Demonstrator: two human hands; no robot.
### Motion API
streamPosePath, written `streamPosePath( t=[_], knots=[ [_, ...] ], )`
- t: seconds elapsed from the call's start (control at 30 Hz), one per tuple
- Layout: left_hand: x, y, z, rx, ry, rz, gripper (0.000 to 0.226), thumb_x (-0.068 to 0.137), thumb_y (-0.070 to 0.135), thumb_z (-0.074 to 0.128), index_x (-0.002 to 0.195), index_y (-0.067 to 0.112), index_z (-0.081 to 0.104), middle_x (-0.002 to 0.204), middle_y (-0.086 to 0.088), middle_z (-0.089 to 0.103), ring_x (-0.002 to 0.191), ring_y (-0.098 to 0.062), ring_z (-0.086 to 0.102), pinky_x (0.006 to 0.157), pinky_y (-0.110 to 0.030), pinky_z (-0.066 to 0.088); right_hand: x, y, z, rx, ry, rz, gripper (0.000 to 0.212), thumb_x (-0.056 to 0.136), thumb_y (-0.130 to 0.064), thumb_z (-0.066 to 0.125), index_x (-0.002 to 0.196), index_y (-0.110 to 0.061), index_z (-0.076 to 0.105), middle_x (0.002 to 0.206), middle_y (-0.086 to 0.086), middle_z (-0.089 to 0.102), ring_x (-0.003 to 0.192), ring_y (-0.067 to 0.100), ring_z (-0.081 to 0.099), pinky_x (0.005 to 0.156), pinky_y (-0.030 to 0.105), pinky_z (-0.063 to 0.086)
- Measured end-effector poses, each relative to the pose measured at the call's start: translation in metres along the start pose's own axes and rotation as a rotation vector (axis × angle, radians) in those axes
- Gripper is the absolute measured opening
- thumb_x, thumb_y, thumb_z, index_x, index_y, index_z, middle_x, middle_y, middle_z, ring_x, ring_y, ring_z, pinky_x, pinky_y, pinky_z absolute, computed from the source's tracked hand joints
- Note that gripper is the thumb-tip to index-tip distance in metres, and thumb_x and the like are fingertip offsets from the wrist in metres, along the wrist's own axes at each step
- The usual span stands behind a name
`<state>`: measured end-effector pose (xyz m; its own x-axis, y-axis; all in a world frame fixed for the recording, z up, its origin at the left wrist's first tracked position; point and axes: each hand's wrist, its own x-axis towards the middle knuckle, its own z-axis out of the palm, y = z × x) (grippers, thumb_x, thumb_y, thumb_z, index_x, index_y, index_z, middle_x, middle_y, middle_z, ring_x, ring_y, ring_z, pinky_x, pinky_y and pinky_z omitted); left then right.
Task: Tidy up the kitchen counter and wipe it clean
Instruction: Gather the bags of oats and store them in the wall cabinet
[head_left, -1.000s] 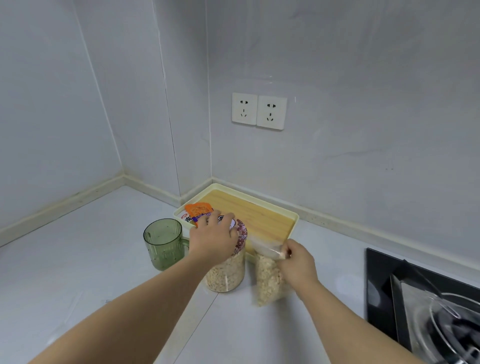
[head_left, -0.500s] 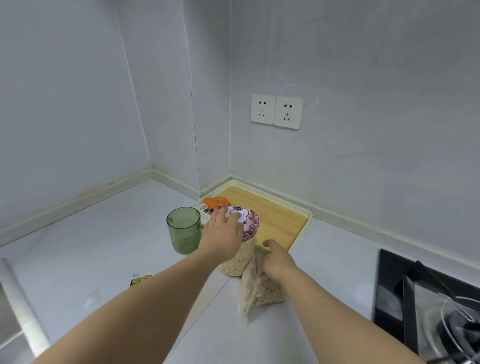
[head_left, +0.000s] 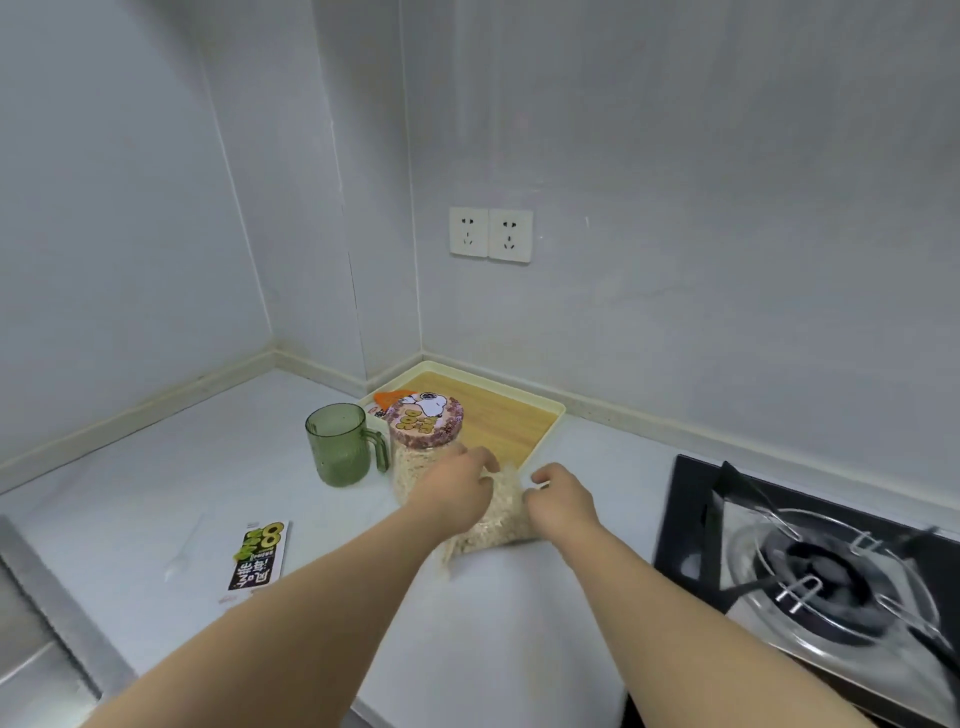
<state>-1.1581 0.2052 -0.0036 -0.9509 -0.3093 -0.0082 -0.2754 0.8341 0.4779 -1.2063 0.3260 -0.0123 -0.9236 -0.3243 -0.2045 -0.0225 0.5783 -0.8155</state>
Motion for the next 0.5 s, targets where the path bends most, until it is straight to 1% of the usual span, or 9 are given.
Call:
streamPosePath(
  t=[0.13,0.2,0.3,0.37,0.43,0.5],
  knots=[
    [-0.038,0.025,0.02,-0.035,-0.032,0.054,0.034,0.094,0.012,0.041,0.125,0.015,0.052,0.126,-0.01,0.049,0.115,-0.025,0.049,0.095,-0.028,0.039,-0.05,0.024,-0.019,0.018,0.079,0.027,0.034,0.094,-0.011,0.044,0.128,-0.012,0.048,0.131,0.006,0.05,0.097,0.018,0.048,0.08,0.023,0.037],
    [-0.062,0.04,0.031,-0.058,-0.062,0.101,0.033,0.094,0.012,0.04,0.125,0.015,0.052,0.125,-0.01,0.048,0.114,-0.024,0.05,0.096,-0.027,0.039,-0.077,0.039,-0.027,0.027,0.131,0.058,0.032,0.094,-0.011,0.044,0.125,-0.012,0.049,0.128,0.006,0.052,0.093,0.017,0.048,0.078,0.023,0.037],
    [-0.094,0.064,0.051,-0.073,-0.111,0.174,0.032,0.095,0.013,0.039,0.124,0.015,0.053,0.124,-0.01,0.047,0.109,-0.024,0.053,0.094,-0.03,0.042,-0.117,0.064,-0.041,0.035,0.18,0.112,0.031,0.093,-0.01,0.044,0.123,-0.012,0.051,0.124,0.008,0.054,0.091,0.018,0.048,0.076,0.024,0.036],
    [-0.118,0.088,0.066,-0.075,-0.157,0.223,0.031,0.095,0.013,0.04,0.123,0.015,0.053,0.122,-0.01,0.049,0.108,-0.024,0.054,0.093,-0.029,0.041,-0.147,0.083,-0.058,0.035,0.228,0.145,0.03,0.093,-0.011,0.045,0.123,-0.011,0.052,0.124,0.008,0.055,0.098,0.02,0.05,0.077,0.023,0.035],
    [-0.134,0.113,0.077,-0.08,-0.167,0.266,0.031,0.095,0.013,0.039,0.122,0.014,0.055,0.122,-0.01,0.051,0.11,-0.026,0.054,0.094,-0.027,0.041,-0.169,0.099,-0.077,0.047,0.276,0.172,0.026,0.093,-0.012,0.046,0.118,-0.012,0.055,0.121,0.009,0.057,0.104,0.023,0.052,0.077,0.023,0.034],
    [-0.149,0.14,0.088,-0.082,-0.167,0.327,0.03,0.094,0.013,0.04,0.119,0.014,0.058,0.119,-0.011,0.054,0.108,-0.027,0.054,0.092,-0.028,0.042,-0.188,0.114,-0.099,0.063,0.33,0.188,0.019,0.092,-0.012,0.047,0.109,-0.013,0.057,0.113,0.008,0.058,0.096,0.021,0.051,0.077,0.023,0.034]
  ],
)
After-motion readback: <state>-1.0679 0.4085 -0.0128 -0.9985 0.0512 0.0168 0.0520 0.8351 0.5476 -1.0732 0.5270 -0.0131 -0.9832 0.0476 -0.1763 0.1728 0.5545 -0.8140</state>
